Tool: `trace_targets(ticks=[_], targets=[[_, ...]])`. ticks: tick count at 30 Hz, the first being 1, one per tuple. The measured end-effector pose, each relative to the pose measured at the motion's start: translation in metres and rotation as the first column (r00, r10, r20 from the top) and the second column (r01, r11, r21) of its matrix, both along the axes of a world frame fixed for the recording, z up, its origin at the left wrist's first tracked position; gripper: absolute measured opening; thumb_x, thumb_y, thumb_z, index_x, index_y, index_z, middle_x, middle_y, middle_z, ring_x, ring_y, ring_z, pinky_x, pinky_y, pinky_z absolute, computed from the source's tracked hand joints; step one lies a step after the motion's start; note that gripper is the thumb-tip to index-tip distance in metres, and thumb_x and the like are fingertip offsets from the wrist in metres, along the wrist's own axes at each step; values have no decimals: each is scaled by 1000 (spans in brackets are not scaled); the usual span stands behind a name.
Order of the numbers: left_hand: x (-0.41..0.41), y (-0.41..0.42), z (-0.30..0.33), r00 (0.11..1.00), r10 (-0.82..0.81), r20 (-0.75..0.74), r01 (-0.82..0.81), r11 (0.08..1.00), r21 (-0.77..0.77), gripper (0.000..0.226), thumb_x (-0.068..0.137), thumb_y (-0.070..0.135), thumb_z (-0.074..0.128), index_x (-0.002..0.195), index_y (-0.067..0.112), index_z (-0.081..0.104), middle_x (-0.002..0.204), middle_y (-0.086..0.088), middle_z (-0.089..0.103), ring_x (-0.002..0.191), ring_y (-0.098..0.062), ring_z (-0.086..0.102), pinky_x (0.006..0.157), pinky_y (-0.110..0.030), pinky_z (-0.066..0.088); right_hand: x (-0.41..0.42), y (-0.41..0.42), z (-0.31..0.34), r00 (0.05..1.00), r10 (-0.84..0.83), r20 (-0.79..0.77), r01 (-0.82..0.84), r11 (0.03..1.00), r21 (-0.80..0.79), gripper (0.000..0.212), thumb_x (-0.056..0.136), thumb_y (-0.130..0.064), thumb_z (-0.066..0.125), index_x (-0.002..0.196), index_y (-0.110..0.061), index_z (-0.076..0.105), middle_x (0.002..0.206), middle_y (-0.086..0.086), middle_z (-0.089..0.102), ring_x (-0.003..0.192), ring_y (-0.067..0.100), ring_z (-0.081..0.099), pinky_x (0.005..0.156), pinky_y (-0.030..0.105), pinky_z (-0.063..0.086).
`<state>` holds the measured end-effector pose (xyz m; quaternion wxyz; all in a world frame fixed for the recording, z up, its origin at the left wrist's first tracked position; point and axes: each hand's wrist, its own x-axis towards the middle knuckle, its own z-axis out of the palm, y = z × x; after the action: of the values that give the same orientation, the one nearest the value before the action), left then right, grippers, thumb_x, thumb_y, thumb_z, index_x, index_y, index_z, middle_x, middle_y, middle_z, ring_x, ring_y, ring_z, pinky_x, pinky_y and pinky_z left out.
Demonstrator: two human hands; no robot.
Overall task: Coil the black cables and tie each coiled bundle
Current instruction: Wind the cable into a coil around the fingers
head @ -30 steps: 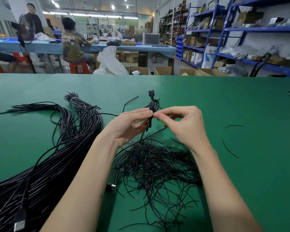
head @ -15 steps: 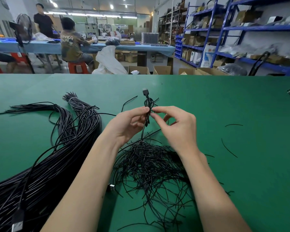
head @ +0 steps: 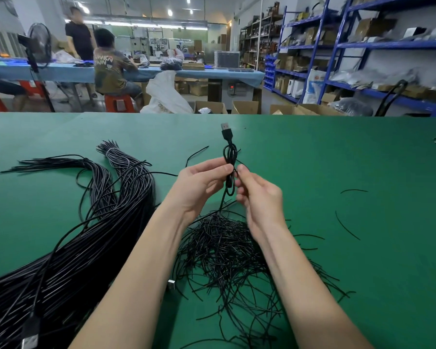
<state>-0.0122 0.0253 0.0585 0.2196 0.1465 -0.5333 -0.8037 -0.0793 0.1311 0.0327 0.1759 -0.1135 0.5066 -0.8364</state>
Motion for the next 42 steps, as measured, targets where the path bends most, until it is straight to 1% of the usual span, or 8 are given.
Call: trace_targets(ticks=[2,4,7,11,25,31,36,42], targets=[[-1,2,-2,998,47,-42,-48,999,-6,17,81,0,74,96,7,74,87,-3,77,77,-10,71,72,-15,53,5,-6,2,903,190,385,-111,970,-219,17,92,-15,74,77,-10,68,57,-3,59,42,2,45,37,12,36],[-2,1,-3,996,82,-44,-82,997,-3,17,81,0,75,97,6,73,85,-3,77,77,-9,72,72,-14,53,5,-7,2,907,204,369,-153,975,-163,19,92,-20,75,76,-13,66,57,-5,58,42,2,42,36,14,33],[-3,-1,-5,994,111,-12,-111,994,11,17,81,3,77,97,8,73,83,-2,76,73,-8,68,71,-14,53,0,0,1,972,-33,-234,103,951,292,24,91,-31,76,70,-21,73,62,-12,68,50,0,50,53,16,41],[-8,1,-6,993,121,-7,-120,991,58,19,80,4,79,99,6,73,85,-4,76,73,-8,68,70,-13,53,-2,4,1,694,-118,-710,440,850,289,32,92,-34,73,61,-35,68,59,-24,66,55,-2,57,57,8,40],[-13,4,-16,990,106,95,-101,993,-55,24,93,11,69,116,8,69,112,-8,71,81,-16,72,72,-19,58,-30,14,-11,980,-16,-201,90,927,364,4,91,-13,76,96,-13,75,70,-3,77,57,7,71,49,17,51],[-8,-1,-17,989,63,133,-67,997,29,17,93,18,70,109,11,70,109,-5,73,84,-18,72,69,-22,58,-94,12,-15,930,-161,-331,334,748,574,17,91,-15,73,106,-12,79,71,0,76,48,3,67,59,13,55],[-6,-8,-17,989,68,135,-75,996,52,18,92,21,71,107,12,71,105,-2,75,85,-17,73,66,-22,55,-125,11,-24,908,-92,-410,398,502,768,31,93,-27,67,122,-21,73,119,6,72,115,25,64,98,31,50],[-4,-9,-18,983,71,170,-76,997,25,21,91,24,71,110,15,70,101,2,76,81,-13,72,63,-22,54,-104,11,-28,785,-21,-619,569,420,707,35,93,-25,62,127,-21,64,130,8,59,121,28,55,90,33,43]])
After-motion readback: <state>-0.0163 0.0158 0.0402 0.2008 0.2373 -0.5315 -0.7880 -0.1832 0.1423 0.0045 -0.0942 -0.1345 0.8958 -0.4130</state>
